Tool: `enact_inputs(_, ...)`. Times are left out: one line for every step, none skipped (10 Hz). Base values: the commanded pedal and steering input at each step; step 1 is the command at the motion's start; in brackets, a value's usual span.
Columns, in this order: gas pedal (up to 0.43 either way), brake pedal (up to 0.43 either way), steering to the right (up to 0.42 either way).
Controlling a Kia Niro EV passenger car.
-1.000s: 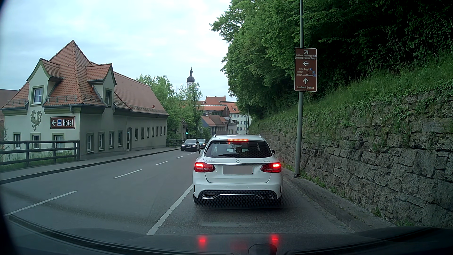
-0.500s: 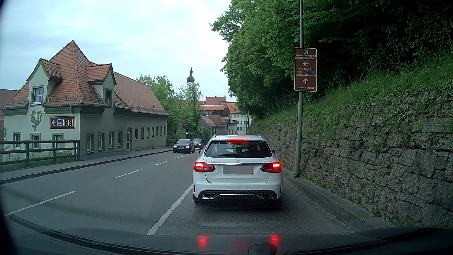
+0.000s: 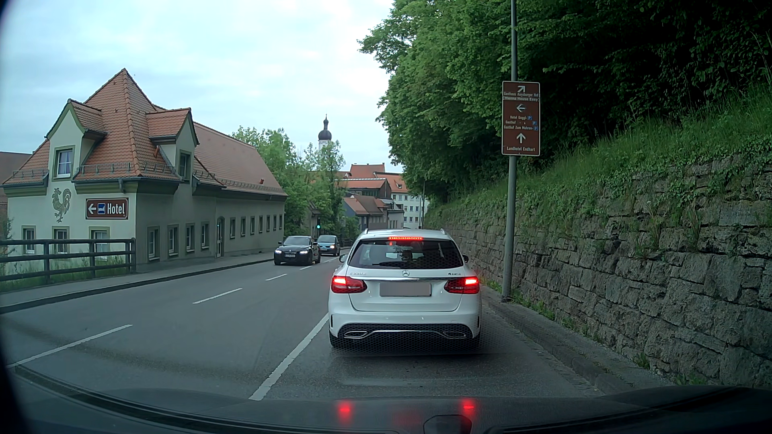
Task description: Follow the waypoints while adhering to traffic rules and regulations
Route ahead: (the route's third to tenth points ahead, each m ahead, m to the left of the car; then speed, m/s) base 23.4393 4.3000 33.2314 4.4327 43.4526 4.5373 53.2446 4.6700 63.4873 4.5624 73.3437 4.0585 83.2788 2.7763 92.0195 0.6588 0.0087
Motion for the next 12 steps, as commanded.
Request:
enact_inputs(0.0,0.226,-0.009)
enact_inputs(0.0,0.226,-0.009)
enact_inputs(0.0,0.226,-0.009)
enact_inputs(0.0,0.226,-0.009)
enact_inputs(0.0,0.226,-0.009)
enact_inputs(0.0,0.226,-0.009)
enact_inputs(0.0,0.226,-0.009)
enact_inputs(0.0,0.226,-0.009)
enact_inputs(0.0,0.226,-0.009)
enact_inputs(0.0,0.226,-0.009)
enact_inputs(0.0,0.226,-0.009)
enact_inputs(0.0,0.226,-0.009)
